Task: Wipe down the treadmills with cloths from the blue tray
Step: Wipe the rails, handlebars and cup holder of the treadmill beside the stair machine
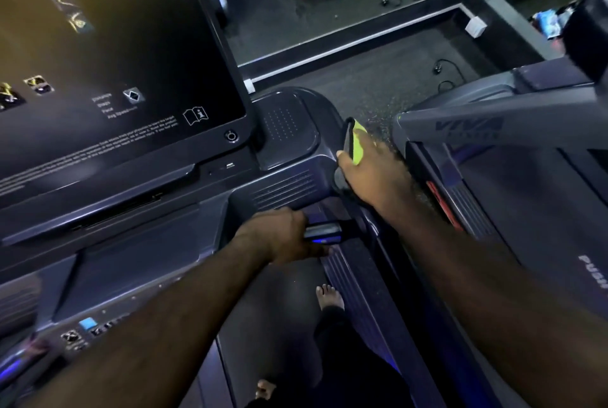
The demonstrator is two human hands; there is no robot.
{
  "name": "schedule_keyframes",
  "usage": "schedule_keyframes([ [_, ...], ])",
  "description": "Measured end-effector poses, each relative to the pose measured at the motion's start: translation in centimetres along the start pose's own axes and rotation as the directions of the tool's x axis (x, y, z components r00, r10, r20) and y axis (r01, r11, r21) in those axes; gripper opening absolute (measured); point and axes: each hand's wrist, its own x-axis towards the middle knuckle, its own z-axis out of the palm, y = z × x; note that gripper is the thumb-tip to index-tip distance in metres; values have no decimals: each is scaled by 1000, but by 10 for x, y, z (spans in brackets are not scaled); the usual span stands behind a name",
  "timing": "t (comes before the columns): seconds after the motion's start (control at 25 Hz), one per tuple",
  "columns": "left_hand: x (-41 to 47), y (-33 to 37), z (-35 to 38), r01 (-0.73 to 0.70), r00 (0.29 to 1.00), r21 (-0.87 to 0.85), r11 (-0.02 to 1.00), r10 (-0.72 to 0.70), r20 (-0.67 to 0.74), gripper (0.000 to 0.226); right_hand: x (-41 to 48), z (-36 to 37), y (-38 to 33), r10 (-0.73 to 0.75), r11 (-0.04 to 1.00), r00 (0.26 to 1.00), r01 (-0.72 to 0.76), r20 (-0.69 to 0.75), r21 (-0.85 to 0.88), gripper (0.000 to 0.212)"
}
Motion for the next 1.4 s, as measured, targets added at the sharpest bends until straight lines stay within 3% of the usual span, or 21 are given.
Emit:
schedule_keyframes([
  [0.12, -16, 7, 5, 10, 989, 146, 989, 12, -149, 82, -68, 24, -4, -185, 912, 973, 117, -138, -394, 81],
  [0.2, -42, 3, 15, 2, 960, 272, 962, 75, -269, 80, -94, 32, -4, -269, 883, 953, 187, -138, -431, 82],
  [0.28, -78, -17, 36, -20, 899, 372, 928, 180, -400, 76, -118, 29, -6, -308, 927, 936, 255, -171, -275, 76],
  [0.4, -142, -70, 68, -94, 739, 315, 945, 278, -613, 55, -165, 35, -37, -377, 905, 902, 407, -211, 124, 76],
  [0.52, -201, -116, 100, -78, 610, 181, 980, 191, -769, 30, -210, 52, -91, -522, 796, 822, 566, -229, 218, 79],
  [0.64, -254, -148, 138, -21, 501, -11, 1000, 1, -866, 18, -247, 69, -145, -599, 723, 768, 640, -228, 258, 81],
  [0.88, -302, -183, 195, -20, 473, -314, 949, -268, -840, 21, -260, 86, -200, -758, 643, 651, 756, -37, 124, 80],
  [1.0, -304, -195, 209, 82, 456, -440, 894, -426, -781, 37, -248, 90, -217, -847, 529, 529, 849, 59, -14, 74],
  [1.08, -303, -200, 211, 156, 435, -507, 848, -520, -735, 45, -238, 94, -231, -844, 432, 460, 888, 275, -157, 73],
  [1.16, -297, -207, 216, 194, 421, -553, 810, -578, -699, 37, -228, 102, -238, -840, 291, 371, 924, 396, -249, 74],
  [1.24, -290, -213, 224, 216, 437, -612, 761, -636, -636, 50, -218, 109, -249, -846, 223, 302, 949, 439, -224, 75],
  [1.32, -284, -217, 229, 256, 454, -632, 732, -668, -590, 78, -209, 117, -269, -826, 223, 271, 963, 494, -155, 73],
  [1.4, -282, -220, 224, 308, 480, -632, 711, -690, -542, 89, -204, 129, -293, -821, 221, 241, 970, 518, -101, 72],
])
